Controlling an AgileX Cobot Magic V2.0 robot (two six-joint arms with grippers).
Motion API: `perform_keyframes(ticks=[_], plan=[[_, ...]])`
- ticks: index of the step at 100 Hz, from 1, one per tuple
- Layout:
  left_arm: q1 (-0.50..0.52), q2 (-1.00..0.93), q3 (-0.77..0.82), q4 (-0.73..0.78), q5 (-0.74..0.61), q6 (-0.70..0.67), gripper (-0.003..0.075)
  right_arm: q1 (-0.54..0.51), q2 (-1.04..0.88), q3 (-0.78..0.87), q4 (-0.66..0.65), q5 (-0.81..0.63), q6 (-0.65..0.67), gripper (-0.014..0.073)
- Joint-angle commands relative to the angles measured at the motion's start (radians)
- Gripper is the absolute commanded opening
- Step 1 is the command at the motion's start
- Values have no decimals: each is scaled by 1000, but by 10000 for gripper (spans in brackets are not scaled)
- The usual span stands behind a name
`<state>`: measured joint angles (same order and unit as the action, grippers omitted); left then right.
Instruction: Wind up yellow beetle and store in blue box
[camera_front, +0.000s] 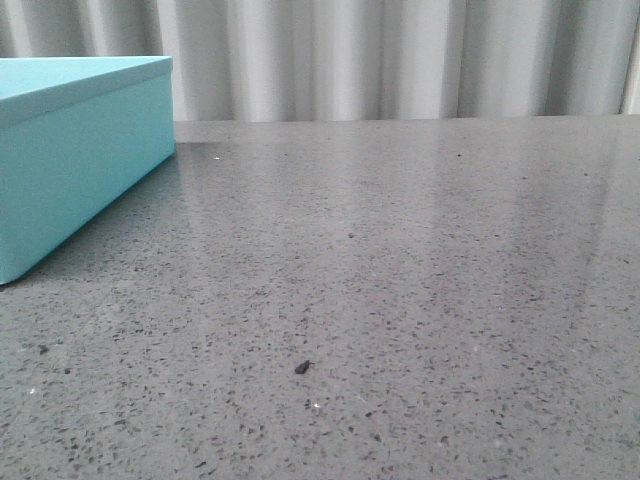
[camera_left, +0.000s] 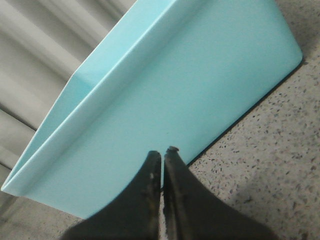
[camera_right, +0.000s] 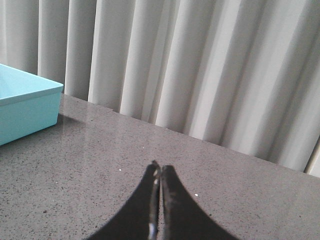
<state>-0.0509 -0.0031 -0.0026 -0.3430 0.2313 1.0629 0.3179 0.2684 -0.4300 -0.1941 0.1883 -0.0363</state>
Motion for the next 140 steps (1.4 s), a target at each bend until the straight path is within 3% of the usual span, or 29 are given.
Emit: perform_keyframes(ticks=[1, 40, 69, 99, 140], plan=[[6, -32, 28, -11, -59, -7, -21, 1, 19, -25, -21, -76, -5, -41], [6, -32, 28, -11, -59, -7, -21, -3, 19, 80, -21, -75, -5, -41], [6, -32, 28, -11, -59, -7, -21, -136, -6, 276, -21, -300, -5, -41], [6, -32, 28, -11, -59, -7, -21, -225, -85, 340, -5, -258, -5, -41], [6, -32, 28, -11, -59, -7, -21, -220, -205, 465, 8, -220, 0, -41]])
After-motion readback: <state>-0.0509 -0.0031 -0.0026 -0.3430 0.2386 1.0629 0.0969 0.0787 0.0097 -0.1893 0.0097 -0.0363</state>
